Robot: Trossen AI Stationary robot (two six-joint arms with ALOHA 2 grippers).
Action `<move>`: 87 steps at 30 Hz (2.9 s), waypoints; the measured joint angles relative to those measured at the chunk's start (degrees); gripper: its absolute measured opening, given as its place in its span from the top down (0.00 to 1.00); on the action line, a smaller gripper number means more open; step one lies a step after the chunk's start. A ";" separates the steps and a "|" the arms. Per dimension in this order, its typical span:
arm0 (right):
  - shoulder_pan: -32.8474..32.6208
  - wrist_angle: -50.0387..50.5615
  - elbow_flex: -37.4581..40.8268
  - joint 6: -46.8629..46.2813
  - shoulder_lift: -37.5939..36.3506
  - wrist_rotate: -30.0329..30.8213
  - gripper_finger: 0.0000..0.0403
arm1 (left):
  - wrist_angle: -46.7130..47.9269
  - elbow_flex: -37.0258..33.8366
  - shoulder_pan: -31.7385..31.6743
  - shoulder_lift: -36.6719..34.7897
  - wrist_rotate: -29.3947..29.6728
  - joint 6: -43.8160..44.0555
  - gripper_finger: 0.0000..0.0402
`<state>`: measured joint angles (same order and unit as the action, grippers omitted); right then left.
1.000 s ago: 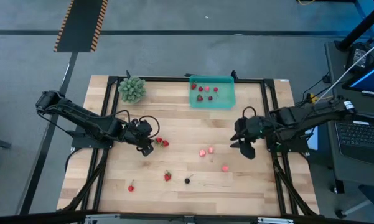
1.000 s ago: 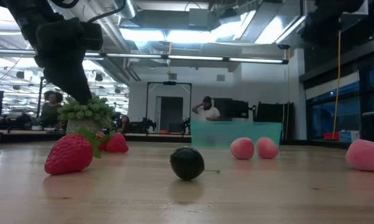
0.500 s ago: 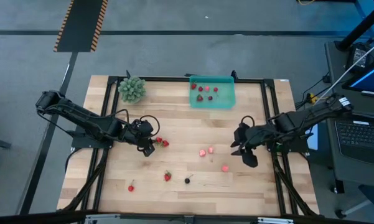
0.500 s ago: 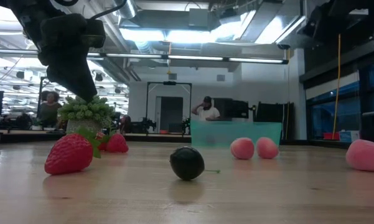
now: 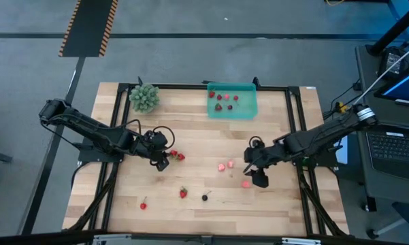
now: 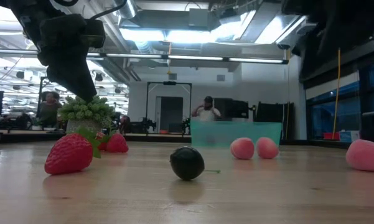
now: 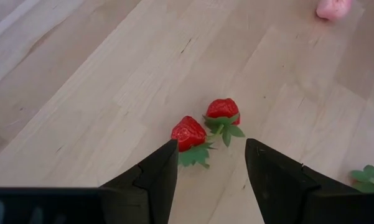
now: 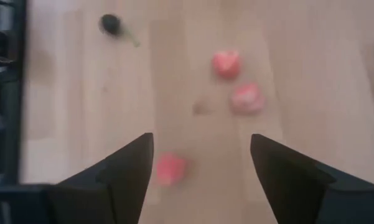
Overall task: Pick and placing Produce into tupperware
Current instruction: Put the peach into the blue bin
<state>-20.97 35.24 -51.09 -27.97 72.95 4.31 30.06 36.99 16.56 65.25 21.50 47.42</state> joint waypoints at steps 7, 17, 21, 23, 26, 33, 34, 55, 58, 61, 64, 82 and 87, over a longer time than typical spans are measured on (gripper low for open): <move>4.08 -5.09 0.04 7.42 9.34 2.76 0.33 | -0.11 0.00 0.00 0.00 0.26 0.02 0.55; 8.92 -7.48 0.04 16.06 15.27 1.94 0.33 | -0.22 0.00 0.00 0.00 0.54 0.02 0.55; 9.24 -7.14 0.04 17.11 17.58 1.93 0.33 | -0.23 0.00 -0.01 0.00 0.54 0.03 0.55; 9.23 -7.52 0.04 16.52 17.92 2.04 0.33 | -0.31 0.00 -0.02 0.00 0.54 0.02 0.55; 9.22 -8.14 0.04 16.46 18.09 2.04 0.33 | -0.33 0.00 0.00 0.00 0.54 0.03 0.55; 9.24 -7.99 0.04 16.44 18.11 2.08 0.33 | -0.39 0.00 -0.02 0.00 0.54 0.02 0.55; 9.24 -8.00 0.04 16.46 18.33 2.08 0.33 | -0.41 0.00 0.00 0.00 0.54 0.03 0.55; 9.42 -8.99 0.04 16.32 22.85 2.12 0.33 | -0.61 0.00 -0.01 0.00 0.54 0.02 0.55; 10.09 -9.66 0.04 16.05 23.82 2.10 0.33 | -0.61 0.00 -0.02 0.00 0.54 0.03 0.55; 10.78 -9.87 0.04 16.19 24.56 2.15 0.33 | -0.61 0.00 0.00 0.00 0.54 0.04 0.55; 11.16 -10.28 0.04 16.08 24.56 2.23 0.33 | -0.63 0.00 -0.01 0.00 0.54 0.03 0.55; 12.52 -10.27 0.04 15.77 24.56 0.16 0.33 | -0.71 0.00 -0.01 0.00 0.54 0.03 0.55; 12.50 -10.32 0.04 14.96 24.56 0.14 0.33 | -0.76 0.00 -0.01 0.00 0.54 0.02 0.55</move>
<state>-8.47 24.92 -51.05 -13.02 97.51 4.45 29.30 36.99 16.54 65.25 22.04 47.44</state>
